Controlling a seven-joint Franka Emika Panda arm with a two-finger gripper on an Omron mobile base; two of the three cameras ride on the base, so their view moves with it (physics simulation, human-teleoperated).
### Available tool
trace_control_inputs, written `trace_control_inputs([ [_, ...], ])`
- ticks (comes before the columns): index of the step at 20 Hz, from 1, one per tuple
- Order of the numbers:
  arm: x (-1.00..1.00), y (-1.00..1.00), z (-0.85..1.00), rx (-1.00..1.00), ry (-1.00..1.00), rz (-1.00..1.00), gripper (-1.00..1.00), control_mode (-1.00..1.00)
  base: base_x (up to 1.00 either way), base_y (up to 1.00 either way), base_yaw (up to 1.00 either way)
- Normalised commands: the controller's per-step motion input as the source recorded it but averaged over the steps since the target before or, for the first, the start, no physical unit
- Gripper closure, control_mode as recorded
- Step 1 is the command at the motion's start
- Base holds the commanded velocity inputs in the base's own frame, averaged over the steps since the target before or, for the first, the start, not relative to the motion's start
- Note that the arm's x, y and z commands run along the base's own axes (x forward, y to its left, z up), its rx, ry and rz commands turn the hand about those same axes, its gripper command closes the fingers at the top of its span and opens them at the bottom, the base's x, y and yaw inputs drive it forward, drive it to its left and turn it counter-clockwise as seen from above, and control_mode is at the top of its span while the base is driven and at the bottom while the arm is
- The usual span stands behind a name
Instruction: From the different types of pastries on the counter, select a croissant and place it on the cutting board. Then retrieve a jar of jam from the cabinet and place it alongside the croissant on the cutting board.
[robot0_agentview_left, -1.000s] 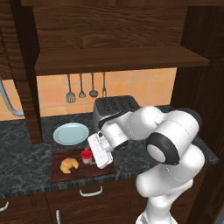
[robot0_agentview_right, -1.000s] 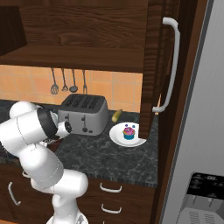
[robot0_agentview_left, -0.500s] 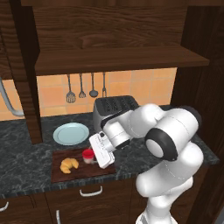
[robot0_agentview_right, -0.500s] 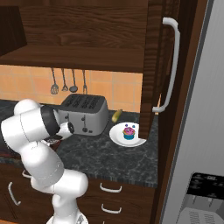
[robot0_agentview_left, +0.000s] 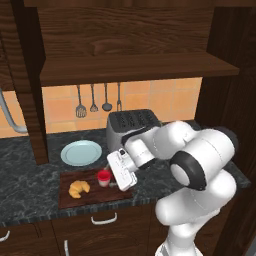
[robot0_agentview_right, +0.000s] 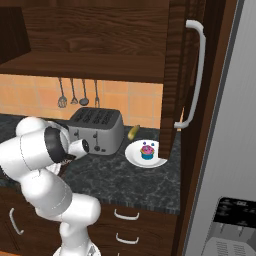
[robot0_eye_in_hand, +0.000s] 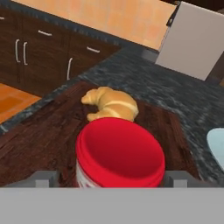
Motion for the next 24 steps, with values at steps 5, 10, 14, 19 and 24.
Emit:
trace_control_inputs([
  [5,-0.17,-0.2,0.41,0.0,0.0,0.0,-1.0,-1.0,0.0,0.0,0.0],
  [10,-0.36,-0.36,0.93,0.0,0.0,-0.04,-1.0,-1.0,0.0,0.0,0.0],
  [14,-0.59,-0.25,0.98,0.0,-0.01,-0.05,-1.0,-1.0,0.0,0.0,0.0],
  [19,-0.64,-0.06,0.95,0.0,0.0,-0.06,-1.0,-1.0,0.0,0.0,0.0],
  [24,-0.6,-0.01,0.98,0.0,0.0,-0.07,-1.0,-1.0,0.0,0.0,0.0],
])
